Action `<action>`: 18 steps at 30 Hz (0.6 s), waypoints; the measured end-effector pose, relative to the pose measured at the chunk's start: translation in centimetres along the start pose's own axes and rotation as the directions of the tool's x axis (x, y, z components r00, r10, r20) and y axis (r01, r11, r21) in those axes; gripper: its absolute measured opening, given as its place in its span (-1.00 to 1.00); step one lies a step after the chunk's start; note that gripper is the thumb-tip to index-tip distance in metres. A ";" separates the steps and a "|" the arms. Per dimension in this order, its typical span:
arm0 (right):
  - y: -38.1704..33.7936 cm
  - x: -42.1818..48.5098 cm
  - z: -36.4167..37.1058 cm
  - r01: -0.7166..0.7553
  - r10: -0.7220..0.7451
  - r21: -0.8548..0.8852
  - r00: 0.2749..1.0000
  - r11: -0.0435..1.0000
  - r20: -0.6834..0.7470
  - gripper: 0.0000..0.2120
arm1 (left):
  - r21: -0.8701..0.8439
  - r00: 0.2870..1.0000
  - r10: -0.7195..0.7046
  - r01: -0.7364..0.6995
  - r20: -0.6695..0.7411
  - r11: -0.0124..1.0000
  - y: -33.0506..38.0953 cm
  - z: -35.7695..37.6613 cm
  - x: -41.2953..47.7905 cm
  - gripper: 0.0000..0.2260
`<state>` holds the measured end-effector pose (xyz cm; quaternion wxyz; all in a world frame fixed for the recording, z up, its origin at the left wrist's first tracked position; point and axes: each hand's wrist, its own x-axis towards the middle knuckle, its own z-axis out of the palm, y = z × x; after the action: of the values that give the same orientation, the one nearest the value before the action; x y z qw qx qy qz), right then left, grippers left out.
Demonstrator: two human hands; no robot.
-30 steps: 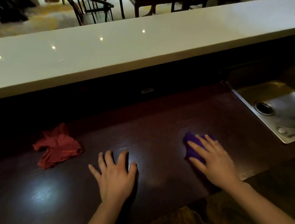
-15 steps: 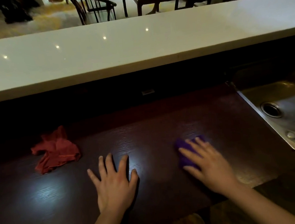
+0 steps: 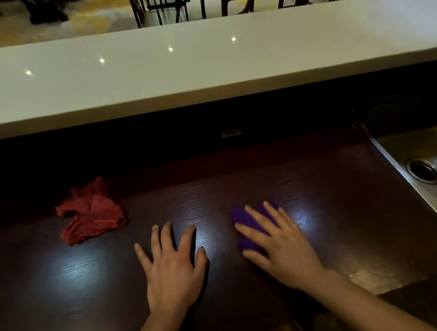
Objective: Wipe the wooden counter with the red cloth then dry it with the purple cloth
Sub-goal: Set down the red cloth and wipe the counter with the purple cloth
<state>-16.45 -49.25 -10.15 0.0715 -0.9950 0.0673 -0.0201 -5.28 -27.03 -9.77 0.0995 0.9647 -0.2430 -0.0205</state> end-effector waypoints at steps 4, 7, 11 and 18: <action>6.5 1.0 -1.0 -0.133 0.131 -0.046 0.991 0.990 -0.033 -0.42 | -0.005 1.000 -0.001 0.001 -0.003 1.000 0.0 0.1 0.0 -0.57; 8.5 7.6 -2.1 -0.463 0.462 -0.033 0.886 0.886 -0.031 -0.39 | 0.001 1.000 -0.008 0.008 -0.009 1.000 0.0 0.1 0.1 -0.58; 2.8 15.4 -1.2 -0.427 0.427 0.006 0.904 0.904 0.001 -0.43 | -0.005 1.000 -0.011 0.011 -0.012 1.000 0.0 0.2 0.1 -0.59; -6.0 15.5 1.0 0.245 -0.245 0.000 0.968 0.969 0.051 -0.46 | -0.040 0.999 -0.010 0.008 -0.053 0.999 -0.4 0.6 0.1 -0.59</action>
<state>-0.25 -45.31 -9.79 0.0672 -0.9961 -0.0579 -0.0036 -5.10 -26.84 -10.43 0.1249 0.9638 -0.2356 -0.0001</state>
